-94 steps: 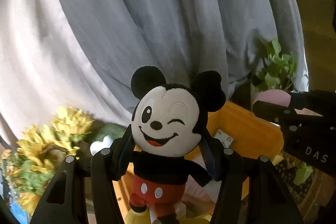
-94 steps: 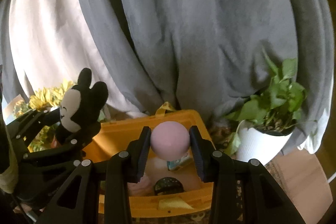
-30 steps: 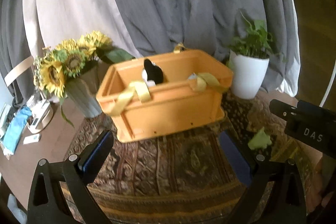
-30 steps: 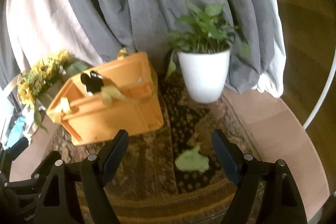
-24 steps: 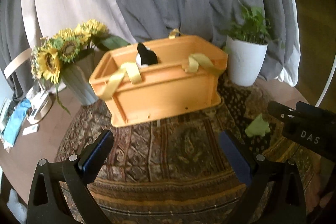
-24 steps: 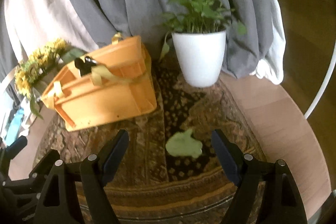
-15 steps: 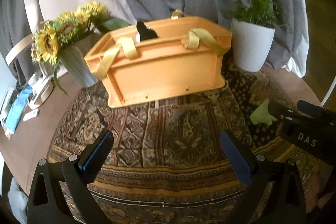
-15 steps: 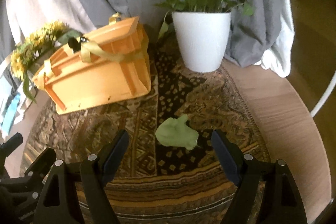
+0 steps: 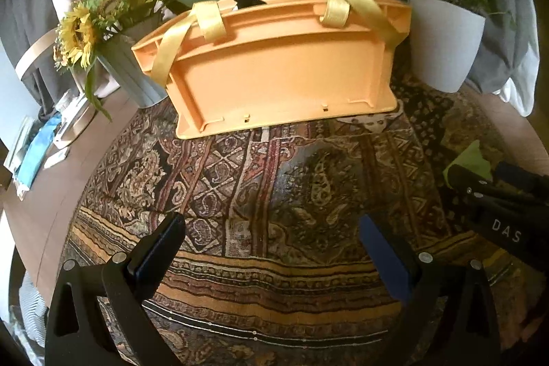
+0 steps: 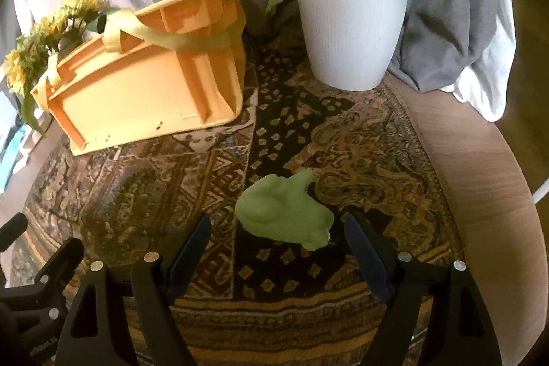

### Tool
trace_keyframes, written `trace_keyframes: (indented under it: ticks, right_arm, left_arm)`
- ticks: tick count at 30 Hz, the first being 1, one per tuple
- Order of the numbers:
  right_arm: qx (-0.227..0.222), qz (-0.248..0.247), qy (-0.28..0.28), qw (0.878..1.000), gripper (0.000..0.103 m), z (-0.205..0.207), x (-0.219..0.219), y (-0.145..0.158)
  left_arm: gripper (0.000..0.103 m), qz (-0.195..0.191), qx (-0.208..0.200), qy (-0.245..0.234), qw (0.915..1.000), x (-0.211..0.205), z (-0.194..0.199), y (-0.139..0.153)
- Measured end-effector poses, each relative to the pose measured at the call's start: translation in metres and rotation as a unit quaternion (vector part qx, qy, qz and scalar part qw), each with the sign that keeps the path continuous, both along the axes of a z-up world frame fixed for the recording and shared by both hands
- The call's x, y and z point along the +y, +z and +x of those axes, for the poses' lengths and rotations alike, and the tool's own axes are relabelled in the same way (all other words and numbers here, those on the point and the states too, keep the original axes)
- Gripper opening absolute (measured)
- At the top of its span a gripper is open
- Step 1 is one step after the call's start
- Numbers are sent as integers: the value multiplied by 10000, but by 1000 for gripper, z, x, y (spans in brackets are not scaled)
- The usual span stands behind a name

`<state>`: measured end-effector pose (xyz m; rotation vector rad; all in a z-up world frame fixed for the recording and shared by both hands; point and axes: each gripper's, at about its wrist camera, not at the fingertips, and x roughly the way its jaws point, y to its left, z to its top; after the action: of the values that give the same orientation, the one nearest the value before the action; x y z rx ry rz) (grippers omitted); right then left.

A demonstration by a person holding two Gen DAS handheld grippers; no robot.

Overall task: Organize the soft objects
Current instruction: 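Lower the right tool onto the green plush and close on it, then lift and carry the green plush with the right tool over the crate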

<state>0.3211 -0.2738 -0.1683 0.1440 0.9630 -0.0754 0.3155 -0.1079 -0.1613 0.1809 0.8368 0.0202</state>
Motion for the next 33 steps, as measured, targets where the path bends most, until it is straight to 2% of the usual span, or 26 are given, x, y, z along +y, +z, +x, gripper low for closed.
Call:
trace_keyframes:
  ticks: [11,16,25,33]
  right_arm:
    - [146,75,90,9998,76,13,-6,-13]
    - [230,82,148,9996,66,17,-6,-19]
    - [228,71,142,9996,66,16,-6,-20]
    - [177,158,74,9997,66,12,-5,-11]
  left_arm:
    - [103,77,77,201,9997,-7,12,-11]
    - [103,112,77,219,9997,-9,14,-12]
    - [103,222,65,212,9995,-9,15,-13]
    - [103,151,61,191,9997,-6,16,-10]
